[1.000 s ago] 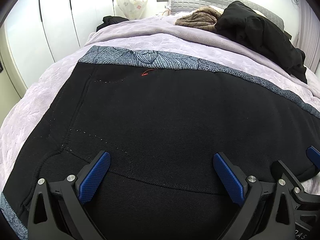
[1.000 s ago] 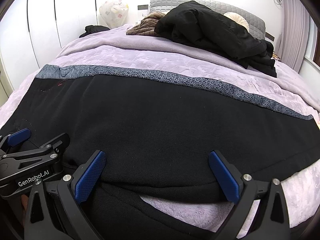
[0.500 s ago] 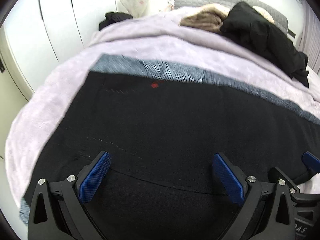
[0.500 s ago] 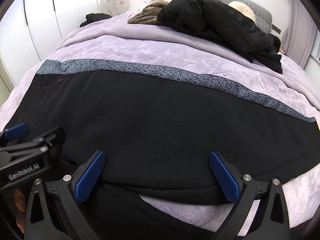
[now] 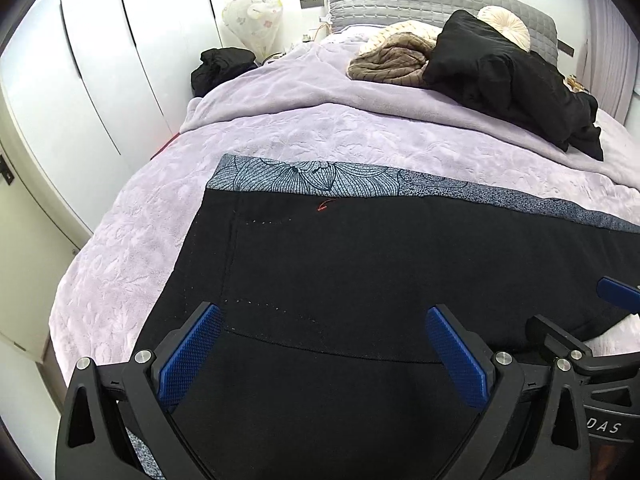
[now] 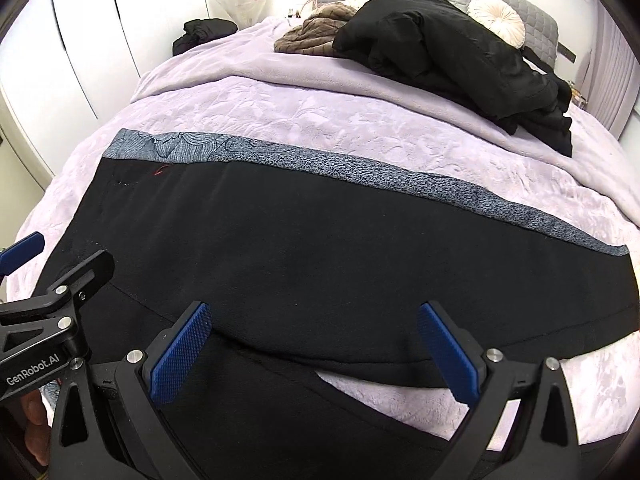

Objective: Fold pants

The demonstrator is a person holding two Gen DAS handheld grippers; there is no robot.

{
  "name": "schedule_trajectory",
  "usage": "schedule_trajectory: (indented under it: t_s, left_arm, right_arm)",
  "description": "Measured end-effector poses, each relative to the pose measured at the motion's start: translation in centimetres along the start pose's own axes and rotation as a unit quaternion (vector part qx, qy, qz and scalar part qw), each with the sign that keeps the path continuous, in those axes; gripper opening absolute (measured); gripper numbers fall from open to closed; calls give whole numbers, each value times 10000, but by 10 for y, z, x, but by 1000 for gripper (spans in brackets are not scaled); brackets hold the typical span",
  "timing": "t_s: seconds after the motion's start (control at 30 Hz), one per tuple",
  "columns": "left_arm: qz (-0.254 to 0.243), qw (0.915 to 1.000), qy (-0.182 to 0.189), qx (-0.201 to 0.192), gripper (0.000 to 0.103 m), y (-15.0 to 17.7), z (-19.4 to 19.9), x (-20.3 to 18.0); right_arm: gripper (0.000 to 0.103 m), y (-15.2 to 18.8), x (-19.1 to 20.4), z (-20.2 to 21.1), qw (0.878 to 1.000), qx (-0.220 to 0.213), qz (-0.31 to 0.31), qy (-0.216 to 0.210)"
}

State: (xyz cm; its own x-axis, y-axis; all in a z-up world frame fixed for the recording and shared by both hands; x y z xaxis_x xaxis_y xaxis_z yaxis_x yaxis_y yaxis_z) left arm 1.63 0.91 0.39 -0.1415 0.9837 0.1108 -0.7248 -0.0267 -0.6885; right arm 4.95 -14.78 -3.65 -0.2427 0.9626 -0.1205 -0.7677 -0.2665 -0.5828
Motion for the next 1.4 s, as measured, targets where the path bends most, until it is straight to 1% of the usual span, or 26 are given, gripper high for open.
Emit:
schedule_trajectory:
  t_s: [0.17,0.4,0.6,0.83,0.87,0.97,1.0,1.07,1.1,1.13,1.2,1.23,1.27,1.33,1.37,1.4]
  left_arm:
    - [34,10000,51,-2,103,-4,-4,2]
    - [16,10000,48,38,103,-9,-16,0]
    - [12,9998,133,133,103,-15,-29,-4]
    - [17,9996,186,220,103,-14,-43,-4]
    - [21,9995,193,241,103,-14,-45,-4]
    - [45,9992,233,320,103,-15,-53,-2]
    - [63,9990,258,353,103,-15,-56,-1]
    - [75,9987,286,405,103,-16,-62,0]
    - [78,9985,313,433,103,-16,-64,0]
    - [77,9983,344,458,103,-16,-67,0]
    - [94,9978,407,517,103,-17,-72,0]
    - [107,9974,453,557,103,-17,-74,0]
    - [116,9970,504,577,103,-17,-75,-1]
    - [117,9967,558,585,103,-19,-77,-2]
    - [104,9966,574,584,103,-21,-78,-4]
    - [82,9965,597,575,103,-21,-79,-5]
  right_arm:
    - [103,-7,-5,0,10000,17,65,38]
    - [103,-11,-13,-8,9998,133,-9,-110]
    - [103,-14,-8,-18,9995,252,6,-183]
    - [103,-23,-6,-28,9993,246,195,-215]
    - [103,-25,-7,-30,9991,243,240,-235]
    - [103,-35,-10,-37,9975,140,483,-499]
    - [103,-39,-13,-41,9956,89,606,-711]
    - [103,-45,-17,-46,9928,25,769,-915]
    - [103,-52,-20,-50,9888,-39,973,-1132]
    - [103,-57,-21,-52,9853,-96,1165,-1246]
    - [103,-66,-22,-56,9802,-197,1508,-1271]
    - [103,-75,-23,-62,9749,-215,1782,-1314]
    - [103,-79,-23,-65,9731,-204,1858,-1345]
    - [103,-89,-22,-79,9629,-77,2081,-1718]
    - [103,-90,-21,-83,9598,-19,2128,-1832]
    - [103,-91,-19,-95,9527,179,2271,-2010]
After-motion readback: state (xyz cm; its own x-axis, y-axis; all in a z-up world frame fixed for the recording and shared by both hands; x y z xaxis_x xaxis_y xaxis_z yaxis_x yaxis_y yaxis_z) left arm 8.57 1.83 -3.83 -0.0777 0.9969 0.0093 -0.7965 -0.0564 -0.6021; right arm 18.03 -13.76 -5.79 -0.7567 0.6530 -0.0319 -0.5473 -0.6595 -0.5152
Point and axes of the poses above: each gripper's, at about its wrist camera, not at the fingertips, and z roughly against the way its jaws point, x to its left, y to its underside, the point moved 4 cm from there along -z, roughly the way its jaws point, and after that the axes turned 6 degrees about -x, right-handed, at the moved point
